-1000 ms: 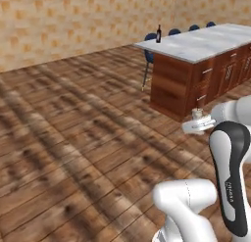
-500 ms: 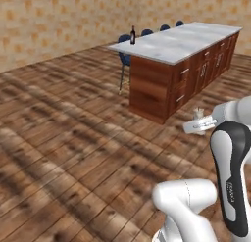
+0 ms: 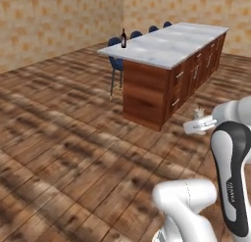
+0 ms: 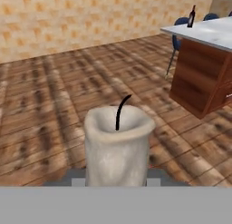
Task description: Get the candle and the wine from the cabinet and move them to the dining counter.
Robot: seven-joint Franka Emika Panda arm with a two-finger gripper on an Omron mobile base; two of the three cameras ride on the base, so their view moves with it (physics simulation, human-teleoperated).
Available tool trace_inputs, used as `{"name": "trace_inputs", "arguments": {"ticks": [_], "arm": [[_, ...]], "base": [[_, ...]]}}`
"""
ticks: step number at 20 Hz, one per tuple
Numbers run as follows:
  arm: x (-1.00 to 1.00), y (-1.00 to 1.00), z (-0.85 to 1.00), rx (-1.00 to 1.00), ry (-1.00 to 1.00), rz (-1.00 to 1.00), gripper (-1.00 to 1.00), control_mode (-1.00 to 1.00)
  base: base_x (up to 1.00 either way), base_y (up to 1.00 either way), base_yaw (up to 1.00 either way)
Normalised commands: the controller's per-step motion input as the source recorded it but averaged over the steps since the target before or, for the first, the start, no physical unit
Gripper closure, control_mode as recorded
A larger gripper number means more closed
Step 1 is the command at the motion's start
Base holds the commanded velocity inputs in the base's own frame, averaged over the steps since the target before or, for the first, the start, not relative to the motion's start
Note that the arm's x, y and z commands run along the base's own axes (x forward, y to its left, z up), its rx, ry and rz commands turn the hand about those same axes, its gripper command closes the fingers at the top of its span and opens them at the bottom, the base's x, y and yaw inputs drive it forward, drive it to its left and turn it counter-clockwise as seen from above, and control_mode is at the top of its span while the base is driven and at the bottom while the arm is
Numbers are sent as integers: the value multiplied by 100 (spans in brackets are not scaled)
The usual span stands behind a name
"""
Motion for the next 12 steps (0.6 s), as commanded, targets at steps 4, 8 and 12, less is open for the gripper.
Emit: {"name": "trace_inputs", "arguments": {"ticks": [4,8,12], "arm": [[0,0,0,0,0,0,100,100],[0,0,0,0,0,0,100,100],[0,0,0,0,0,0,100,100]], "base": [[88,25,-10],[92,28,-5],[92,27,-3]]}}
